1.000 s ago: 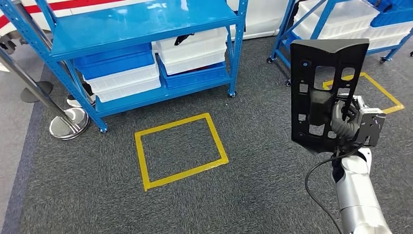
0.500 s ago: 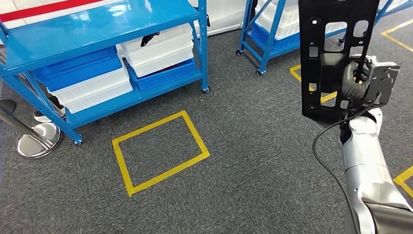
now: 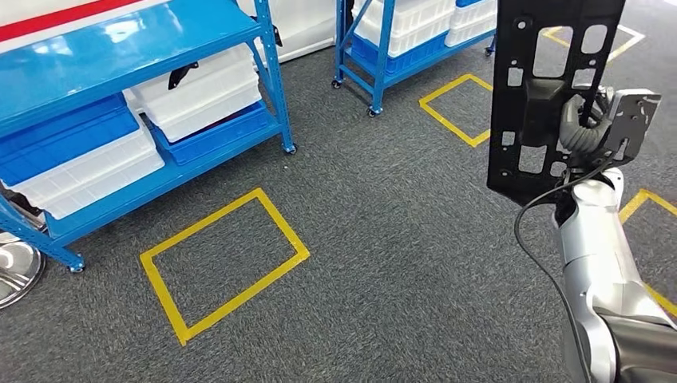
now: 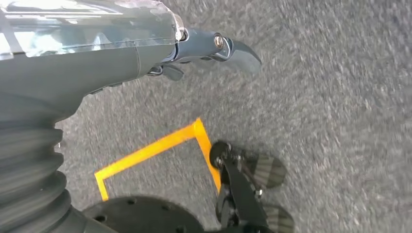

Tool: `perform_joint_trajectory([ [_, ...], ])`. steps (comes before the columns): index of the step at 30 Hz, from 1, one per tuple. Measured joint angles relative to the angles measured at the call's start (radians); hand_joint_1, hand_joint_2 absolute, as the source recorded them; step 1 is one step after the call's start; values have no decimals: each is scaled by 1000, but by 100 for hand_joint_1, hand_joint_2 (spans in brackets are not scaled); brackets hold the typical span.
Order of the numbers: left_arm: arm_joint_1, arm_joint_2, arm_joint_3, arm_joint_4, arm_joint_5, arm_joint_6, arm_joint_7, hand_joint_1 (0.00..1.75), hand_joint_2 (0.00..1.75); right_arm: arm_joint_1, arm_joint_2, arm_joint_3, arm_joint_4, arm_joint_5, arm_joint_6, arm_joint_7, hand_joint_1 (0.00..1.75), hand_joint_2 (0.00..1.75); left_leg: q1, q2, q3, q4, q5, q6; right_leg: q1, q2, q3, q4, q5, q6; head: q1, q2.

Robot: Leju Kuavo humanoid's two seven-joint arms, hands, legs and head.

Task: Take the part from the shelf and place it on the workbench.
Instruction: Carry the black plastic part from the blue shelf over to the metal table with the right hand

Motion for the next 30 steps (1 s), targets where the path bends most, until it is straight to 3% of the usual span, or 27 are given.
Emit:
perform_joint_trajectory([
  [1, -1, -1, 0, 0, 0, 0, 0, 0, 175, 1, -3, 0, 2, 0, 0, 0, 175, 175, 0, 13, 4, -10, 8, -1, -2, 3, -2, -2, 3, 6, 0, 0],
  [3, -2, -2, 0, 0, 0, 0, 0, 0, 175, -5, -9, 0, 7, -5, -1, -1, 175, 175, 4, 40, 13, -37, 26, 2, 2, -40, -23, 32, -22, 15, 0, 0],
  [5, -1, -2, 0, 0, -2, 1, 3, 0, 175, -17, -9, -2, 18, -20, -7, -2, 175, 175, 3, 68, 14, -48, 33, 6, 2, -104, -74, 139, -83, 21, 1, 0],
  [6, 0, -2, 0, 0, -4, 1, 5, 0, 175, -21, -8, -4, 27, -29, -13, -4, 175, 175, 2, 83, 12, -47, 33, 7, -1, -119, -101, 200, -108, 26, 1, 0],
  [7, -1, -2, 0, 0, -6, 1, 7, 0, 175, -22, -8, -8, 36, -37, -19, -6, 175, 175, 2, 96, 11, -45, 32, 6, -5, -126, -116, 239, -118, 30, 1, 0],
  [8, -1, -3, 0, 0, -7, 2, 9, 0, 175, -23, -8, -13, 46, -43, -24, -9, 175, 175, 2, 110, 10, -42, 31, 5, -9, -132, -113, 242, -110, 35, 1, 0],
  [9, -2, -3, 0, 0, -8, 3, 11, 0, 175, -24, -8, -19, 55, -49, -29, -13, 175, 175, 3, 123, 9, -38, 28, 2, -13, -139, -89, 206, -88, 39, 1, 0],
  [11, -6, -3, 0, 0, -11, 6, 14, 0, 175, -27, -9, -33, 66, -60, -34, -20, 175, 175, 2, 145, 7, -27, 18, -7, -13, -177, -11, 76, -39, 41, 1, 0],
  [13, -9, -2, -1, 0, -14, 10, 17, 0, 175, -28, -12, -46, 75, -69, -32, -24, 175, 175, -4, 164, 6, -16, 8, -19, -6, -205, 28, 2, -24, 31, 1, 0],
  [16, -13, -3, -5, 0, -18, 20, 33, 0, 175, -33, -24, -61, 91, -42, -66, -36, 175, 175, -7, 186, 8, -12, 0, -34, -4, -181, 20, -3, -23, 11, 1, 0],
  [18, -14, -6, -8, 0, -18, 30, 46, 0, 175, -51, -29, -59, 103, 37, -143, -50, 175, 175, -2, 153, -8, 27, -32, -43, -8, -160, 17, -6, -17, -3, 1, 0],
  [20, -13, -10, -11, 0, -19, 38, 55, 0, 175, -74, -27, -37, 112, 166, -250, -47, 175, 175, 2, 99, -58, 143, -99, -47, -8, -137, 14, -8, -13, -13, 0, 0],
  [22, -11, -15, -14, 0, -19, 43, 59, 0, 175, -93, -24, 3, 121, 327, -351, -15, 175, 175, 2, 81, -115, 268, -147, -47, -4, -110, 11, -7, -11, -16, 0, 0],
  [23, -11, -18, -15, 0, -19, 45, 60, 0, 175, -104, -24, 27, 126, 417, -388, 10, 175, 175, 2, 79, -125, 288, -144, -46, -2, -95, 11, -7, -10, -17, 0, 0],
  [24, -11, -21, -16, 0, -19, 46, 58, 0, 175, -116, -24, 52, 130, 524, -415, 46, 175, 175, 2, 77, -117, 267, -121, -43, -1, -80, 11, -6, -10, -16, 0, 0],
  [25, -11, -23, -16, 0, -19, 48, 56, 0, 175, -129, -24, 77, 130, 662, -434, 98, 175, 175, 2, 69, -91, 209, -84, -38, -1, -65, 11, -5, -9, -16, 0, 0],
  [27, -11, -27, -16, 0, -20, 49, 53, 0, 175, -160, -25, 129, 124, 1035, -454, 243, 175, 175, 5, 28, -32, 72, -24, -29, 0, -38, 8, 0, -7, -11, 0, 0],
  [29, -10, -30, -17, 0, -20, 50, 52, 0, 175, -202, -26, 206, 129, 1432, -461, 395, 175, 175, 6, 5, -8, 11, -6, -23, -4, -12, -1, 0, 0, 2, 0, 0],
  [30, -11, -31, -17, 0, -20, 50, 51, 0, 175, -226, -29, 261, 140, 1561, -463, 453, 175, 175, 4, 12, -7, 6, -5, -20, -6, 2, -6, -2, 5, 11, 0, 0],
])
